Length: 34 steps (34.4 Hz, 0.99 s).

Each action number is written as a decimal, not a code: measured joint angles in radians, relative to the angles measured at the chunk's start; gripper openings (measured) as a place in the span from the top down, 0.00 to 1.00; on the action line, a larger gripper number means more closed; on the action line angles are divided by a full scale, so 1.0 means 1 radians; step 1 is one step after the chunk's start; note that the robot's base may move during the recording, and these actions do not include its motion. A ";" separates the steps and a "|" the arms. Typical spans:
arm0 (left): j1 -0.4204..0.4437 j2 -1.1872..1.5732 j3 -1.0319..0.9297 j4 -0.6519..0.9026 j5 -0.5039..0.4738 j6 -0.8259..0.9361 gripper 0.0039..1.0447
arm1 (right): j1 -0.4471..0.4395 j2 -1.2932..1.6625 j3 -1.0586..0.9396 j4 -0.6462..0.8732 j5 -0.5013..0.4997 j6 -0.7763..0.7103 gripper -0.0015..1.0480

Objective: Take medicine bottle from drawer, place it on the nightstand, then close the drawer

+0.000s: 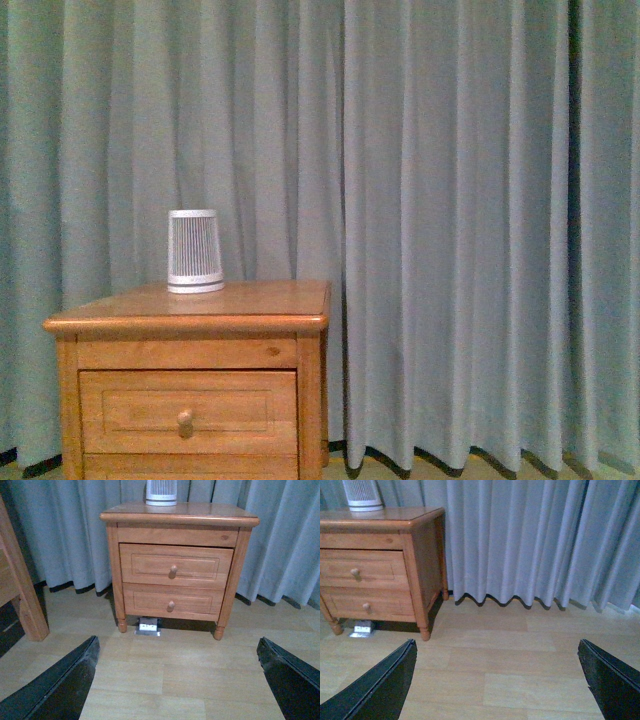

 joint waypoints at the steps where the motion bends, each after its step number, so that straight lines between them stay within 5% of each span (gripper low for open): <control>1: 0.000 0.000 0.000 0.000 0.000 0.000 0.06 | 0.000 0.000 0.000 0.000 0.000 0.000 0.07; 15: 0.000 0.000 0.000 0.000 0.000 0.000 0.06 | 0.000 0.000 0.000 0.000 0.000 0.000 0.07; 19: 0.022 0.114 0.018 -0.043 0.086 -0.144 0.06 | 0.000 0.000 0.000 0.000 0.000 0.000 0.07; 34: -0.081 1.101 0.108 0.869 -0.016 -0.165 0.06 | 0.000 0.000 0.000 0.000 0.000 0.000 0.07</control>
